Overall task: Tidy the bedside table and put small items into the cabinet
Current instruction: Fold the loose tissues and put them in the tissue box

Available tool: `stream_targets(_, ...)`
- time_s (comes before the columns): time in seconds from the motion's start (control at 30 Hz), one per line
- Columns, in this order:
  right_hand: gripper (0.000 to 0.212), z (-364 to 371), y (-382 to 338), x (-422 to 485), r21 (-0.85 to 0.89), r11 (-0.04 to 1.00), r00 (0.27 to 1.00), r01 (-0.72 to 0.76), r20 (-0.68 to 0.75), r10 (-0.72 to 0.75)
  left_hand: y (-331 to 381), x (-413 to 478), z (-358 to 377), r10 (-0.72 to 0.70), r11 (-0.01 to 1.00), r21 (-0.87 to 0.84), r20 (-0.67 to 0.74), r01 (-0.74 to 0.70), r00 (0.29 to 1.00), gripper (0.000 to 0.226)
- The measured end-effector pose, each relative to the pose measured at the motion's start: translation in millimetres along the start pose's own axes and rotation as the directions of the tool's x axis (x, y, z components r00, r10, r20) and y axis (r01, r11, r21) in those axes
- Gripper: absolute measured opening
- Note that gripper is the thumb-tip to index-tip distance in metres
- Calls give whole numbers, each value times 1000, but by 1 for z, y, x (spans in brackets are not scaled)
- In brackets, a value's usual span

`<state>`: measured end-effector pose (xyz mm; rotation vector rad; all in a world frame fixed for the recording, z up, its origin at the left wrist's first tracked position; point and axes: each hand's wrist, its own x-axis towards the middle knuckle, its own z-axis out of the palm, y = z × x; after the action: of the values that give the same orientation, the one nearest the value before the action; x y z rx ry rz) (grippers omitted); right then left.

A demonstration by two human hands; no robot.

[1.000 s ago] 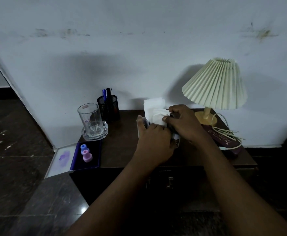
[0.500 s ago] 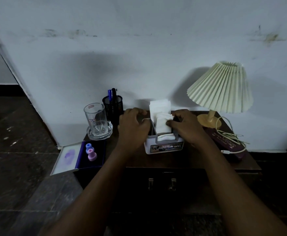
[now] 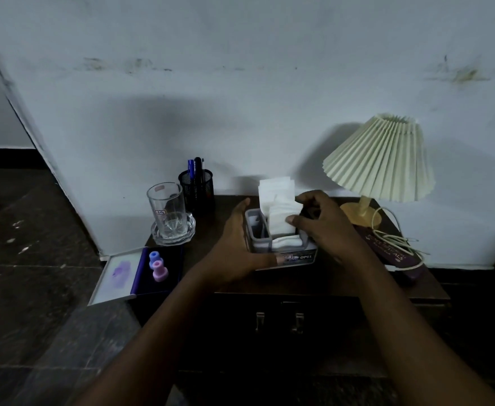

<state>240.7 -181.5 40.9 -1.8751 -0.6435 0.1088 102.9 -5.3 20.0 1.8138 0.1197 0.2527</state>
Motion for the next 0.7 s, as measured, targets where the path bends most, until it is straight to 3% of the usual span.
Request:
stream_targets(0.1,62,-7,0,-13,-27,996,994,-81,-73,79,-5,0,-3,-51,996,69,17,50,999,140)
stream_targets(0.23,87,-3,8,-32,42,942,942,-334,-12,335,-13,4,-8,-63,994,91,-47,67,997,118)
stream_targets(0.3,74,4,12,-36,97,942,947,-321,14,321,-17,8,-9,-46,994,94,-82,53,996,103)
stream_targets(0.4,52,18,17,-30,20,984,979,-176,-106,177,-20,15,-6,-20,994,102,-173,38,985,82)
stream_targets(0.57,48,44,25,-8,93,988,963,-123,-231,142,-28,31,8,-22,989,120,-449,85,893,41)
stream_targets(0.63,41,51,29,0,129,982,955,-137,-246,165,-32,37,13,17,986,153,-494,68,869,36)
stream_targets(0.7,41,56,33,9,151,976,946,-159,-258,194,-34,40,15,62,981,191,-460,31,886,45)
